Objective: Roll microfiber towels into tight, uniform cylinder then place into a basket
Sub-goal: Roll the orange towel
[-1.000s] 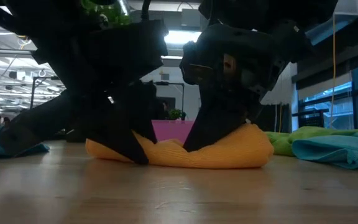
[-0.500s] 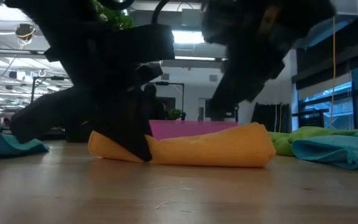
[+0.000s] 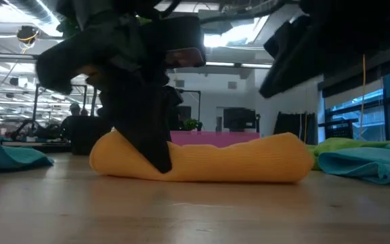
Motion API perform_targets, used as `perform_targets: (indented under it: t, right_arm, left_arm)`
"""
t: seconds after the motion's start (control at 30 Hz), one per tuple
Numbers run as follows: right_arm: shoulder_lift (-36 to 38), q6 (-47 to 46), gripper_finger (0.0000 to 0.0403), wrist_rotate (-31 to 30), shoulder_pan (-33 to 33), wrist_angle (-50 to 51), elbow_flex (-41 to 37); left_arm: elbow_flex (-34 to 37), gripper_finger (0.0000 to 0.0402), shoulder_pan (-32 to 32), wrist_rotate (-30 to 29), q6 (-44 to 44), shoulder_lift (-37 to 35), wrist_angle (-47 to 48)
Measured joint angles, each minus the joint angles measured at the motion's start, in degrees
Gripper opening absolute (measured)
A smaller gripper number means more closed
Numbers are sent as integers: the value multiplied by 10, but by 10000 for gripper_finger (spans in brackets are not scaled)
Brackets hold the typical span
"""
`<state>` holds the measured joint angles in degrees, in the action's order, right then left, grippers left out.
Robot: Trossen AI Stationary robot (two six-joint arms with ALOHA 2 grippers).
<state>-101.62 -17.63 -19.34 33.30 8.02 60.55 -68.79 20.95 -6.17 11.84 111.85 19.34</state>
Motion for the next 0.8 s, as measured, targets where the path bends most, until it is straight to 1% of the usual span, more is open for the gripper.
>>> perform_targets:
  t: [0.13,0.23,0.33,0.43,0.53,0.63,0.73,0.8]
  right_arm:
    - [-30,5,186,-45,12,-10,0]
    - [-58,18,220,-87,15,-10,0]
    - [-82,29,240,-111,14,-12,1]
    - [-102,34,246,-140,15,-1,0]
    - [-109,30,243,-162,15,16,1]
    - [-111,17,224,-168,15,28,1]
    - [-111,16,187,-168,15,35,1]
    - [-111,16,152,-166,14,36,1]
  left_arm:
    - [0,0,-15,28,14,0,-10]
    - [0,0,-25,53,17,0,-15]
    - [0,0,-35,71,27,0,-17]
    - [0,0,-39,78,28,0,-19]
    - [0,0,-39,76,28,0,-20]
    - [6,0,-37,76,28,0,-27]
    - [13,0,-36,73,31,-1,-29]
    - [17,0,-36,73,39,-2,-33]
